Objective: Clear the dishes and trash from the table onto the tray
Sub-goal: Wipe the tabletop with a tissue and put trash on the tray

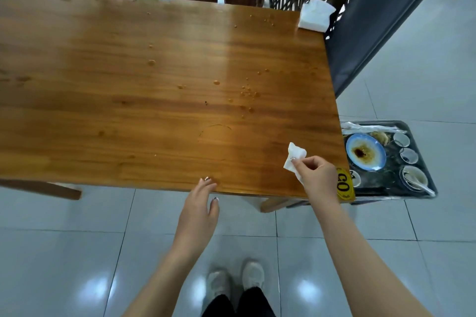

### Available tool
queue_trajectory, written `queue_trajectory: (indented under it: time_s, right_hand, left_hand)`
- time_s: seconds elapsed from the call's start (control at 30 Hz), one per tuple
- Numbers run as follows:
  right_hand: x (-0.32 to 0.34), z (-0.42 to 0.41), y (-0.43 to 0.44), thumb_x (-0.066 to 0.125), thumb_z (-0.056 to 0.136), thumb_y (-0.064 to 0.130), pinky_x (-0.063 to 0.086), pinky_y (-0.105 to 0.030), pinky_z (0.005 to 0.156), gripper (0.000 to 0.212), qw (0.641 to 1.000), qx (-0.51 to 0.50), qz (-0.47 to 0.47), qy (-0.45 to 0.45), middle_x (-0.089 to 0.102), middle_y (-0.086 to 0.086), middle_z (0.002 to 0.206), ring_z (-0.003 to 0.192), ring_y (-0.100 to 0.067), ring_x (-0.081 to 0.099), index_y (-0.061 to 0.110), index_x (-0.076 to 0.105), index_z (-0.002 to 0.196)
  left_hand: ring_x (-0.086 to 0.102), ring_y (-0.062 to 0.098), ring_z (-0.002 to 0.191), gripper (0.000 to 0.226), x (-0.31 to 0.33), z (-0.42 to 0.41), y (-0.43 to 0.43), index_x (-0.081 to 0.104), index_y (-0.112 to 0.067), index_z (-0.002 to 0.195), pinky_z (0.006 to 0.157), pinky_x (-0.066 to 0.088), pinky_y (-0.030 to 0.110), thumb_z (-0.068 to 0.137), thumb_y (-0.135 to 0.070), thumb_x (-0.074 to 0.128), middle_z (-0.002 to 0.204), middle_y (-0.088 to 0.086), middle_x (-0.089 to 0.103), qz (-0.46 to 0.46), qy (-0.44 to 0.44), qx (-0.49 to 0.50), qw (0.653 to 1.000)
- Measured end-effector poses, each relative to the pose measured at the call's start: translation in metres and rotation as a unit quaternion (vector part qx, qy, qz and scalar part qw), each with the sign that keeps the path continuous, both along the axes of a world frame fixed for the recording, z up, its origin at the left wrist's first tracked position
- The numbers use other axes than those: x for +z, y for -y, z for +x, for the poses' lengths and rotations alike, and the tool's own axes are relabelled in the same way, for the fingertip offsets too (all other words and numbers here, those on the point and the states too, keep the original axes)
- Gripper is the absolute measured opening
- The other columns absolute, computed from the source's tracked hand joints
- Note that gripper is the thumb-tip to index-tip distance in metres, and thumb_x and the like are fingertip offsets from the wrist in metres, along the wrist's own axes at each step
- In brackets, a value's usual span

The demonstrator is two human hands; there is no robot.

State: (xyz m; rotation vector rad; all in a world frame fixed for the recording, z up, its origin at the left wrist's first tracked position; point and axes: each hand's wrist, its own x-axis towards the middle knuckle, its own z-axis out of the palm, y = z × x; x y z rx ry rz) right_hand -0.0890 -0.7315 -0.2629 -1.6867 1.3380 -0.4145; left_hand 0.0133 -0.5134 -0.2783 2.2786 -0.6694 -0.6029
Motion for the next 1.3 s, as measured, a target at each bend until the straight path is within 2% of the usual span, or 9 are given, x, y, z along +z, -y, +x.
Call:
queue_trajectory:
  time_s: [0.13, 0.27, 0.37, 0.5, 0.67, 0.83, 1.0, 1.17, 1.3]
  right_hand:
    - [-0.014, 0.008, -0.002, 0.068, 0.088, 0.023, 0.046, -0.023, 0.065, 0.012, 0.998, 0.046, -0.05, 0.0, 0.061, 0.007, 0.082, 0.082, -0.015, 0.057, 0.012, 0.062, 0.088]
    - [-0.037, 0.022, -0.002, 0.064, 0.089, 0.017, 0.043, -0.035, 0.076, 0.024, 0.976, 0.124, -0.173, -0.036, 0.059, 0.005, 0.081, 0.089, -0.021, 0.05, 0.014, 0.066, 0.113]
    - [-0.054, 0.035, 0.002, 0.066, 0.086, 0.013, 0.041, -0.04, 0.067, 0.016, 0.943, 0.177, -0.274, -0.067, 0.061, -0.01, 0.08, 0.081, -0.034, 0.052, 0.008, 0.073, 0.099]
    - [-0.069, 0.042, 0.007, 0.072, 0.075, 0.019, 0.036, -0.037, 0.067, 0.004, 0.895, 0.198, -0.386, -0.109, 0.061, -0.005, 0.08, 0.087, -0.032, 0.05, 0.018, 0.076, 0.075]
    - [-0.076, 0.022, 0.016, 0.062, 0.083, 0.027, 0.045, -0.045, 0.077, 0.018, 0.84, 0.301, -0.445, -0.082, 0.068, 0.0, 0.109, 0.106, -0.023, 0.041, 0.018, 0.077, 0.085]
    - [-0.083, 0.018, 0.02, 0.05, 0.087, 0.031, 0.038, -0.038, 0.071, 0.031, 0.849, 0.276, -0.448, -0.053, 0.067, 0.0, 0.09, 0.094, -0.022, 0.041, 0.015, 0.077, 0.088]
    - [-0.085, 0.036, 0.032, 0.056, 0.085, 0.031, 0.03, -0.035, 0.07, 0.026, 0.862, 0.234, -0.44, -0.088, 0.062, -0.001, 0.083, 0.089, -0.022, 0.04, 0.017, 0.077, 0.091]
    - [-0.08, 0.055, 0.046, 0.064, 0.081, 0.025, 0.032, -0.037, 0.066, 0.018, 0.867, 0.216, -0.434, -0.114, 0.061, -0.003, 0.08, 0.08, -0.034, 0.055, 0.015, 0.077, 0.089]
    - [-0.08, 0.028, 0.028, 0.065, 0.082, 0.026, 0.029, -0.034, 0.067, 0.016, 0.867, 0.203, -0.435, -0.132, 0.059, 0.0, 0.079, 0.083, -0.028, 0.05, 0.02, 0.076, 0.091]
  left_hand:
    - [0.008, -0.001, 0.142, 0.046, -0.008, 0.0, 0.022, 0.035, -0.013, 0.146, 0.103, 0.0, 0.0, 0.101, -0.017, 0.043, 0.156, -0.005, 0.025, -0.006, 0.04, -0.057, 0.998]
    - [-0.003, 0.009, 0.147, 0.054, -0.017, 0.006, 0.069, 0.02, -0.01, 0.151, 0.113, 0.001, 0.017, 0.103, -0.027, 0.036, 0.16, 0.0, 0.01, 0.01, 0.062, -0.103, 0.993]
    - [-0.012, 0.013, 0.147, 0.056, -0.028, 0.015, 0.099, 0.011, -0.009, 0.152, 0.116, -0.003, 0.023, 0.104, -0.033, 0.027, 0.161, 0.001, -0.001, 0.062, 0.104, -0.123, 0.985]
    - [-0.015, 0.016, 0.146, 0.055, -0.04, 0.03, 0.128, 0.003, -0.009, 0.152, 0.116, -0.008, 0.027, 0.105, -0.031, 0.019, 0.161, 0.005, -0.008, 0.126, 0.165, -0.169, 0.964]
    - [-0.014, 0.015, 0.146, 0.052, -0.046, 0.039, 0.139, 0.001, -0.011, 0.152, 0.116, -0.011, 0.028, 0.105, -0.029, 0.015, 0.161, 0.005, -0.007, 0.15, 0.224, -0.217, 0.938]
    - [-0.016, 0.015, 0.146, 0.054, -0.051, 0.037, 0.142, -0.002, -0.012, 0.152, 0.116, -0.013, 0.03, 0.104, -0.035, 0.009, 0.16, 0.004, -0.008, 0.169, 0.235, -0.205, 0.935]
    - [-0.02, 0.013, 0.144, 0.056, -0.056, 0.037, 0.145, -0.009, -0.014, 0.15, 0.114, -0.016, 0.029, 0.102, -0.04, 0.005, 0.159, 0.001, -0.014, 0.179, 0.233, -0.198, 0.935]
    - [-0.021, 0.012, 0.144, 0.056, -0.056, 0.038, 0.146, -0.011, -0.016, 0.149, 0.115, -0.016, 0.029, 0.101, -0.042, 0.003, 0.159, 0.0, -0.015, 0.183, 0.234, -0.195, 0.935]
    - [-0.02, 0.013, 0.144, 0.057, -0.055, 0.037, 0.146, -0.012, -0.015, 0.149, 0.115, -0.015, 0.03, 0.101, -0.042, 0.003, 0.159, 0.001, -0.015, 0.19, 0.232, -0.202, 0.932]
